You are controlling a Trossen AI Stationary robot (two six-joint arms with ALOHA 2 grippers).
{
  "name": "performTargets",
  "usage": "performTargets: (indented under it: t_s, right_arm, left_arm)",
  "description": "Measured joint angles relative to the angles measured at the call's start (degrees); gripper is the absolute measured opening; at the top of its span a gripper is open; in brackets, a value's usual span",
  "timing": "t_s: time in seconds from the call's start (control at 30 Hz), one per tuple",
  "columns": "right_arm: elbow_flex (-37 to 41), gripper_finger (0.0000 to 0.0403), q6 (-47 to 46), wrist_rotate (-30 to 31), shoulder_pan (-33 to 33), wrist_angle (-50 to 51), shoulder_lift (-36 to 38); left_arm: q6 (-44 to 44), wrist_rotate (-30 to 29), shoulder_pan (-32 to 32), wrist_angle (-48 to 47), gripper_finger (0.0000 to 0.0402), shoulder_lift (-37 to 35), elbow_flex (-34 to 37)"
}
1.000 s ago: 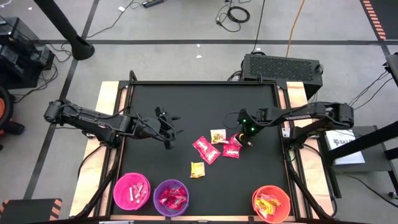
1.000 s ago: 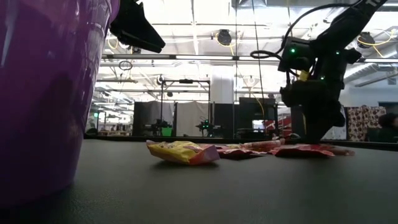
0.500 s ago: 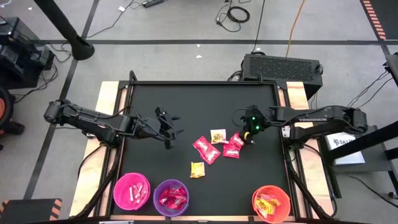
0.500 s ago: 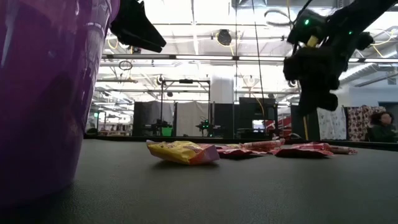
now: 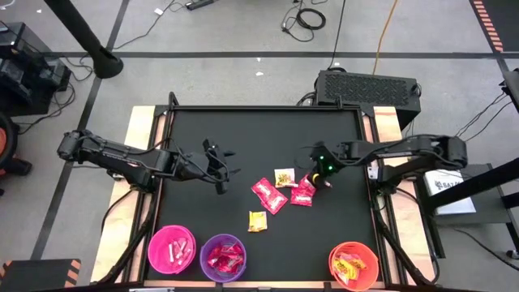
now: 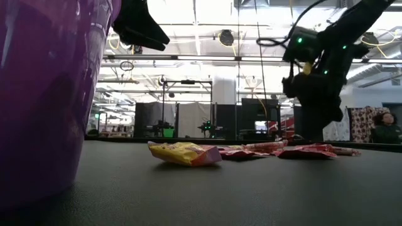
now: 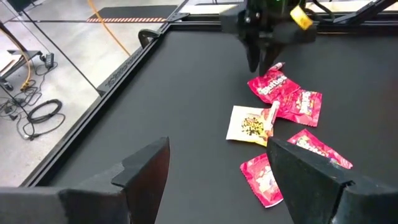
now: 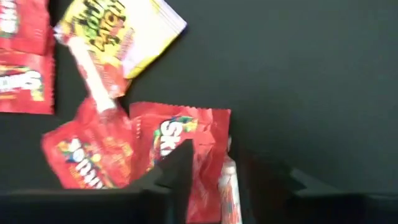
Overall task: Sort candy by brand, put in halloween buckets
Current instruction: Put the red candy into the violet bucket
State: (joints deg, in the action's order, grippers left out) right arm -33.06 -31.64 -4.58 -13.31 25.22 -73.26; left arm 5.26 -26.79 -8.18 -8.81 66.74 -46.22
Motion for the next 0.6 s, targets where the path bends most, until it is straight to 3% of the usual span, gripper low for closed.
performTargets:
  t_s: [0.17,0.3,0.43,0.6]
  right_arm:
    - [0.0,0.0191,1.1,-0.3,-0.2,-4.5,-3.8]
    - [0.0,0.0204,1.2,-1.6,-0.2,-5.0,-5.8]
    - [-0.1,0.0188,1.2,-2.5,-0.2,-5.4,-6.9]
    - [-0.1,0.0128,1.4,-4.1,-0.2,-6.3,-7.2]
  left_arm:
    - [0.0,0.0,0.0,1.0,0.0274,0.0,0.0]
    - [0.0,0.0,-0.1,0.8,0.0274,0.0,0.0]
    - [-0.1,0.0,0.0,0.8,0.0274,0.0,0.0]
    - [-0.5,0.0,0.0,0.7,0.0274,0.0,0.0]
